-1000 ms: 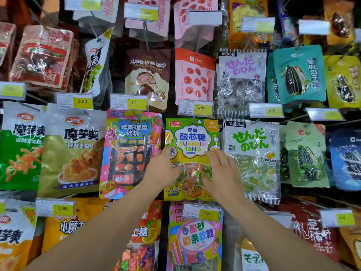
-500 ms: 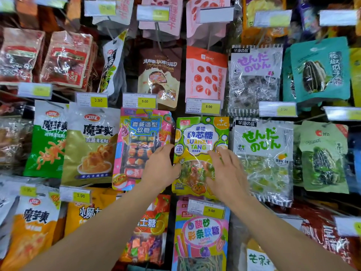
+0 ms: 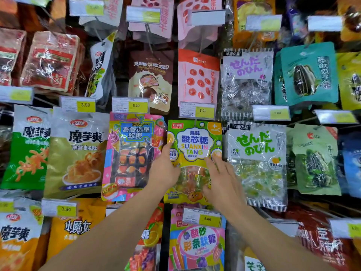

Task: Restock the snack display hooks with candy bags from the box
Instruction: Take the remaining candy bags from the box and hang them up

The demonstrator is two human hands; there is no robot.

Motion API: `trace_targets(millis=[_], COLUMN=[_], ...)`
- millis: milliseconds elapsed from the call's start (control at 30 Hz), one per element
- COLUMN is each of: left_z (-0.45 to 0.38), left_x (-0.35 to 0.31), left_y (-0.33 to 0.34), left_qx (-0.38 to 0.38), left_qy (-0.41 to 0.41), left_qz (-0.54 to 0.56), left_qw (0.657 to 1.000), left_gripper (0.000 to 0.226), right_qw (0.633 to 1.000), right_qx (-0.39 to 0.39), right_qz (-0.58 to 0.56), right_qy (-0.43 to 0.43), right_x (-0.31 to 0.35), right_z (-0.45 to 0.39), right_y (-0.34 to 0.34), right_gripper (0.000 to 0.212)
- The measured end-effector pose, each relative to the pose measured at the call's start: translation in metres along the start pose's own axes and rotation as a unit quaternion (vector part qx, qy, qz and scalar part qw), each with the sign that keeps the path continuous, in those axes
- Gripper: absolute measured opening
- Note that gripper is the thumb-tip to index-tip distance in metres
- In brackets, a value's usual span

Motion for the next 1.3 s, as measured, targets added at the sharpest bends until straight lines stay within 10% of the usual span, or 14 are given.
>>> trace_targets(millis=[500,833,1300], left_z=[-0.012,0.005,0.004], left_x=[0.004,0.01,0.01], left_y=[0.001,0.029,0.03], left_qx=[-0.018,-0.032,-0.025], left_qy=[0.111,0.223,0.22], left_qz=[-0.108,-0.372,-0.382], left_qw=[0.988,0.901,0.897], left_gripper=[0.085,0.089,0.098], right_qw=[1.0,0.999,0.998], right_qx=[0.009,0.018,0.01], right_qz=[0.001,0.041,0.07], right_qy=[-0.01,-0.012,0.0], right_x=[0.009,0.008,0.008], right_z=[-0.015,-0.014,-0.015], right_y=[0.017,0.023,0.027], right_gripper=[0.094,0.099,0.095])
Point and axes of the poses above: each hand's wrist, its own z-axis away from the middle knuckle, its own y-axis out of the palm, x = y × z, the point moved 6 cm from there along -z, towards the middle knuckle, and after that the axes turned 5 degrees about x, right-handed, at the moved point
